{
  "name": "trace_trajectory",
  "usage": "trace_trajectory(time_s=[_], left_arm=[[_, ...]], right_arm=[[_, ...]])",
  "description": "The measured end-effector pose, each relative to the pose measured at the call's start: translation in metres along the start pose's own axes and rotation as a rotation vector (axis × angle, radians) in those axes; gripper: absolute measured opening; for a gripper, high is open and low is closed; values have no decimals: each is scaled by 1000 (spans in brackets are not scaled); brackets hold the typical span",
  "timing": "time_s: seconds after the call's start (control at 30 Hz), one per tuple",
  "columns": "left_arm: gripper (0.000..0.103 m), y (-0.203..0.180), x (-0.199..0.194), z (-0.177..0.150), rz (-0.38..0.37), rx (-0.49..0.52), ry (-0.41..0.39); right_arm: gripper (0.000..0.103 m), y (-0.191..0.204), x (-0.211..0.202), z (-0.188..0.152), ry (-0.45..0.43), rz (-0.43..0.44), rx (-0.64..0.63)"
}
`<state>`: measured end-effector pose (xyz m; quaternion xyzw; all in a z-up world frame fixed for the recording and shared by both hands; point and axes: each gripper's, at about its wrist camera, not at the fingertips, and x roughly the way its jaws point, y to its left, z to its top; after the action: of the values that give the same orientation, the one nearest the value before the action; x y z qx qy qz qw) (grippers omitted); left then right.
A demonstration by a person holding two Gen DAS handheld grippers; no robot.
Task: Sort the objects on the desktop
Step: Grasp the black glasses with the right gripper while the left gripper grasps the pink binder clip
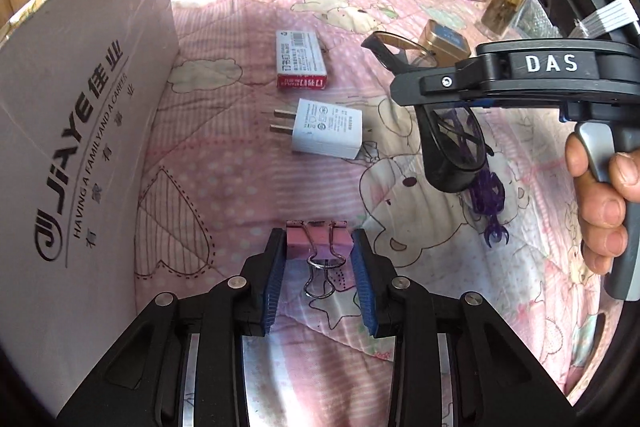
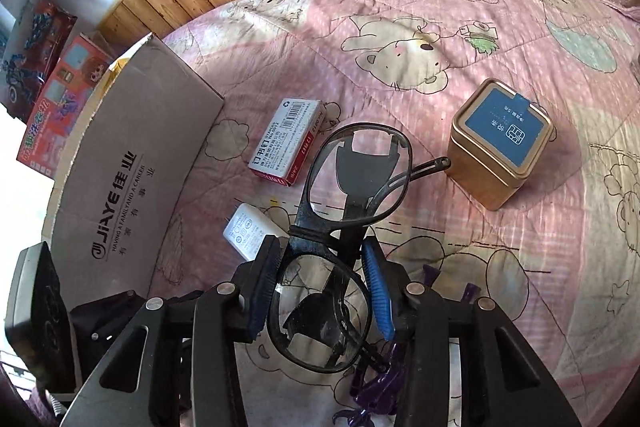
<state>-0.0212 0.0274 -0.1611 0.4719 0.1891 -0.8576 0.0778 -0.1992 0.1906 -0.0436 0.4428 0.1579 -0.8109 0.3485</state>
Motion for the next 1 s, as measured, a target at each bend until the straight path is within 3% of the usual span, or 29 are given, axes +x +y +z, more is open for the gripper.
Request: trace_trajectory(time_s=[0.33,0.5,1.0], left_arm=[[34,5,-25,7,-7,-27,-55],[34,0,-26,18,-13,-31,-76],[34,-1,-65,16,8,-46,-147]], right_arm=[[44,6,-35,-5,-35,129,38],[44,9,-38,1,-39,137,21],[44,41,-61,-21,-54,136,-64]])
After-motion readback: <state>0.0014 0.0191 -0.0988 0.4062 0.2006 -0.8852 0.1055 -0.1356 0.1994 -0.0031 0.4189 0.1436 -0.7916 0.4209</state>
